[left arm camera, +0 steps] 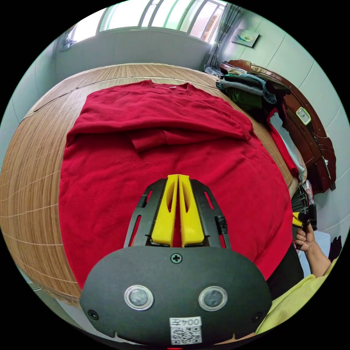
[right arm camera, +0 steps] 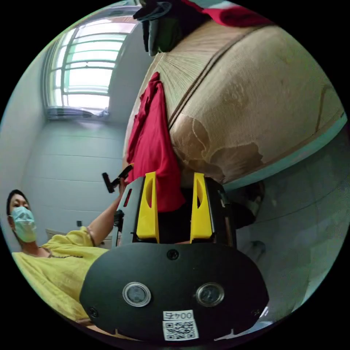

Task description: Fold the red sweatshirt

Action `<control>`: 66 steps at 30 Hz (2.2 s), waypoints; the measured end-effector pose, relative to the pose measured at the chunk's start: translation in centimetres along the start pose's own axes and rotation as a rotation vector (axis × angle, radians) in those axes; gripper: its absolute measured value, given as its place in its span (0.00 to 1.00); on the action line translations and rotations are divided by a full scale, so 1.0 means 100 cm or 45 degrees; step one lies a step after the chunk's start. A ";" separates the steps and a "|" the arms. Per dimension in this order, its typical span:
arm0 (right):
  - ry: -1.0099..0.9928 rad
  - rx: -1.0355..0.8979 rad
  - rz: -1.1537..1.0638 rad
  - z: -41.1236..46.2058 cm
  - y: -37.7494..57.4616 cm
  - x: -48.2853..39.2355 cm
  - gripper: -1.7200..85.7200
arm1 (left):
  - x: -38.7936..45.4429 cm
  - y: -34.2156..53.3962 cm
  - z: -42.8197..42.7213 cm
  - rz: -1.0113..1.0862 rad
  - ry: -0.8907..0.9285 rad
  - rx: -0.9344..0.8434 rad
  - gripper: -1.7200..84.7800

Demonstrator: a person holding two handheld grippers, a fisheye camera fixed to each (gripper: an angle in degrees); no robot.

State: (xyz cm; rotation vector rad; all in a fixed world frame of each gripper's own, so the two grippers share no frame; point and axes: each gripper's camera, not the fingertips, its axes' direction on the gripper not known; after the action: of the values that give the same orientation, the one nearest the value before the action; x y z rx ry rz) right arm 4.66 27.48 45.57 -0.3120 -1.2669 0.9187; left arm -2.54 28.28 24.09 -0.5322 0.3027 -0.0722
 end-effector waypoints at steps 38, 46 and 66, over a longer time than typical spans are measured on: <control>1.048 -0.065 -0.839 0.189 -0.047 -0.212 0.16 | 0.114 -0.048 -0.026 0.315 0.152 0.035 0.09; 0.990 -0.053 -0.851 0.184 -0.041 -0.207 0.16 | 0.180 -0.046 0.034 0.455 -0.083 -0.103 0.18; 0.911 0.170 -0.731 0.122 -0.027 -0.193 0.11 | 0.121 0.033 -0.037 0.128 0.163 -0.074 0.18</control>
State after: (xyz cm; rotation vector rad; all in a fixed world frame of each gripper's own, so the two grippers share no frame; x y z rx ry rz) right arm -5.62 8.26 38.13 -0.1326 -0.5702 0.3338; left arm 7.79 27.58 16.16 -0.5700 0.4571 -0.0003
